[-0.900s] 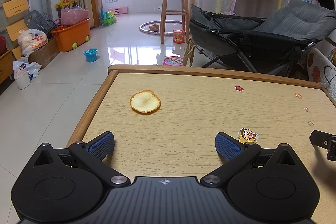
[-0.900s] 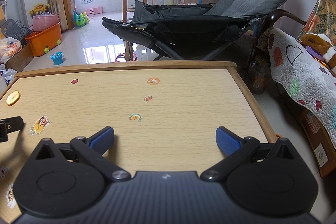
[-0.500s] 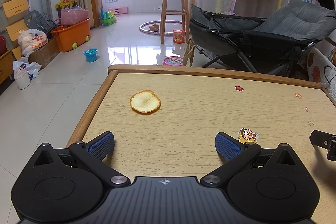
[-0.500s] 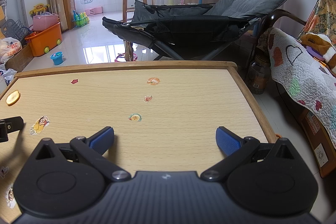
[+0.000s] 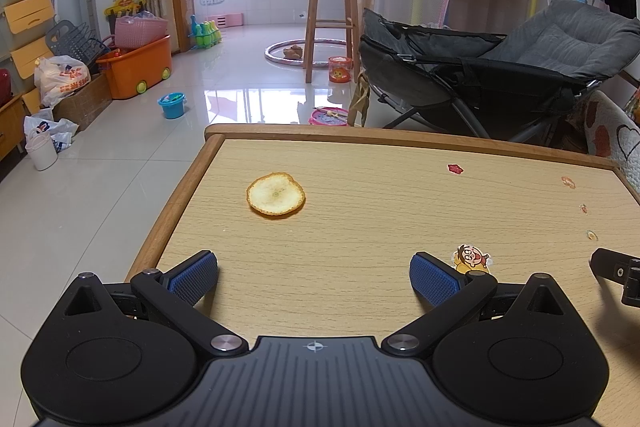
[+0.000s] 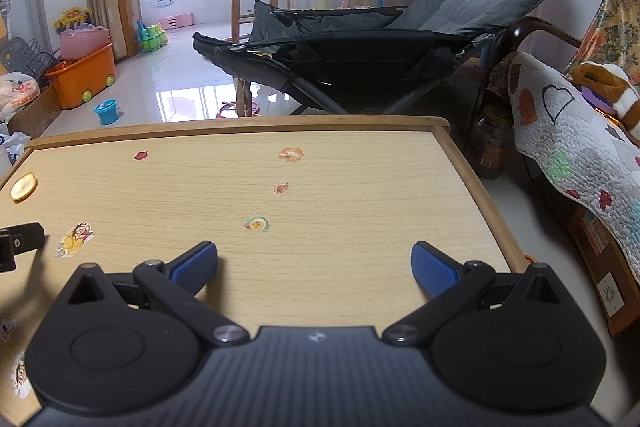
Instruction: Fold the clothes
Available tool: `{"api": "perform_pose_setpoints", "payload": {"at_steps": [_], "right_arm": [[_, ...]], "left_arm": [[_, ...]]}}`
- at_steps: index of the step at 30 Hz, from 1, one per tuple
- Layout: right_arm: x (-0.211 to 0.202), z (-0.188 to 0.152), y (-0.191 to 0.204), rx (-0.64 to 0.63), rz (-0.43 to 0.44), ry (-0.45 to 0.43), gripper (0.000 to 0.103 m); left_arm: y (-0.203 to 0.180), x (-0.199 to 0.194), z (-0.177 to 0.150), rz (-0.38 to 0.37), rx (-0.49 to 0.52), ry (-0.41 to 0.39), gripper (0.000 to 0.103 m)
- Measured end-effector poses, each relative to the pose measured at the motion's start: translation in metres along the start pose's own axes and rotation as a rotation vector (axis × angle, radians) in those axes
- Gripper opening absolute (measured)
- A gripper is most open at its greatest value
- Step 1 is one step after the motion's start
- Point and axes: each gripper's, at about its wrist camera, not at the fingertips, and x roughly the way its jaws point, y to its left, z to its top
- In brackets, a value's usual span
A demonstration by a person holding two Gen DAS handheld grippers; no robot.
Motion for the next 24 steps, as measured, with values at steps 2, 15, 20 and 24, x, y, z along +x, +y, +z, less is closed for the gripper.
{"api": "perform_pose_setpoints", "payload": {"at_steps": [2,15,20,24], "right_arm": [[-0.001,0.0,-0.001,0.002,-0.001,0.0,0.103],[-0.012,-0.008,-0.002,0.034,-0.013,0.007,0.103],[-0.013,-0.009,-0.004,0.05,-0.025,0.013,0.103],[-0.016,-0.01,-0.006,0.058,-0.036,0.025,0.103]], "left_arm": [[-0.001,0.0,0.0,0.0,0.0,0.0,0.103],[0.0,0.0,-0.001,-0.001,0.0,0.0,0.103],[0.0,0.0,-0.001,-0.001,0.0,0.0,0.103],[0.0,0.0,-0.001,-0.001,0.0,0.0,0.103]]}}
